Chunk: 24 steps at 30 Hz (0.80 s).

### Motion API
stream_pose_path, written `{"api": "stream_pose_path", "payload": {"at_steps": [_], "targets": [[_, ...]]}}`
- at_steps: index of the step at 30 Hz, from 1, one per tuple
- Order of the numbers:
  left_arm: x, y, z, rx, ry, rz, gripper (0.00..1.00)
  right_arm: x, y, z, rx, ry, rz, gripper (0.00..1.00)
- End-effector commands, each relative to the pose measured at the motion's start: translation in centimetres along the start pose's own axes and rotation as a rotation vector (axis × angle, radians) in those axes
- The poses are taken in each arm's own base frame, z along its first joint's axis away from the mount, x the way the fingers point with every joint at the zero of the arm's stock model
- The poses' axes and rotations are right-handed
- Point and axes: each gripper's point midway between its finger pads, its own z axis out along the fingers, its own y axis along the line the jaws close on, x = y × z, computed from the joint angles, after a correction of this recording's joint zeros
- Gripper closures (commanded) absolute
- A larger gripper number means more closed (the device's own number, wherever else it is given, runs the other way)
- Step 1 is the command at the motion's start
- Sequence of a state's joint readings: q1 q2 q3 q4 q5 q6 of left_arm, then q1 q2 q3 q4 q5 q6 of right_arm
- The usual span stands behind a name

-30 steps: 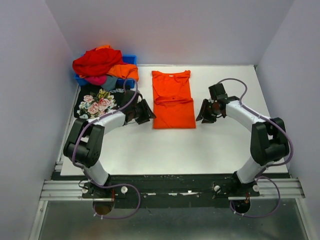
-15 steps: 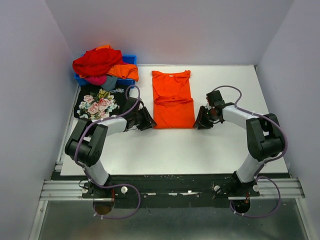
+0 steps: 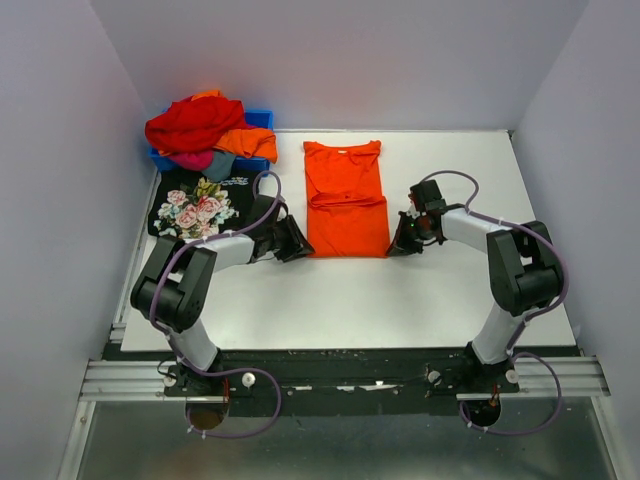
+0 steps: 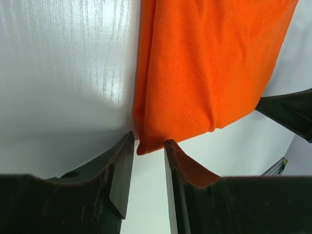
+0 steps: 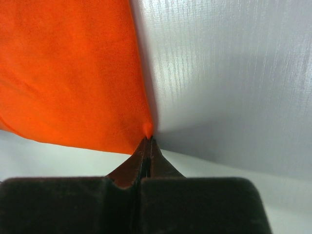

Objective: Fold and stack the t-shirts
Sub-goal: Grab one side of the 2/3 rectangular tshirt with both arms

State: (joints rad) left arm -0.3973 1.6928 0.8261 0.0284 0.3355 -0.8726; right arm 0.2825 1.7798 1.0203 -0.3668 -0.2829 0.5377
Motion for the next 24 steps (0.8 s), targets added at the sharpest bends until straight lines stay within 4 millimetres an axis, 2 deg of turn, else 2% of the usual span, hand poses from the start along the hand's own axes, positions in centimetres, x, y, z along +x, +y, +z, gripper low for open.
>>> {"api": "stream_pose_path", "payload": {"at_steps": [1,3,5,9,12,14,20,24], "targets": [[0.6,-0.7,0.5,0.036,0.039,0.009,0.57,0.2,0.2,0.2,-0.005,0.000,-0.021,0.99],[0.6,-0.6,0.6,0.031,0.036,0.004,0.60,0.1,0.3,0.2,-0.010,-0.002,-0.020,0.99],[0.6,-0.6,0.7,0.040,0.031,-0.005,0.68,0.0,0.4,0.2,-0.015,-0.001,-0.019,0.99],[0.7,-0.9,0.9,0.065,0.031,-0.011,1.00,-0.2,0.4,-0.3,-0.006,-0.018,-0.019,0.99],[-0.2,-0.3,0.1,0.010,-0.008,0.021,1.00,-0.5,-0.1,-1.6,0.040,-0.055,-0.014,0.99],[-0.9,-0.7,-0.7,-0.004,-0.035,0.055,1.00,-0.5,-0.3,-2.3,0.055,-0.078,-0.015,0.99],[-0.5,0.0,-2.7,-0.057,-0.042,0.089,1.00,0.9,-0.7,-2.9,0.044,-0.070,-0.012,0.99],[0.9,-0.5,-3.5,-0.029,-0.015,0.099,1.00,2.9,-1.0,-3.1,0.011,-0.037,-0.013,0.99]]}}
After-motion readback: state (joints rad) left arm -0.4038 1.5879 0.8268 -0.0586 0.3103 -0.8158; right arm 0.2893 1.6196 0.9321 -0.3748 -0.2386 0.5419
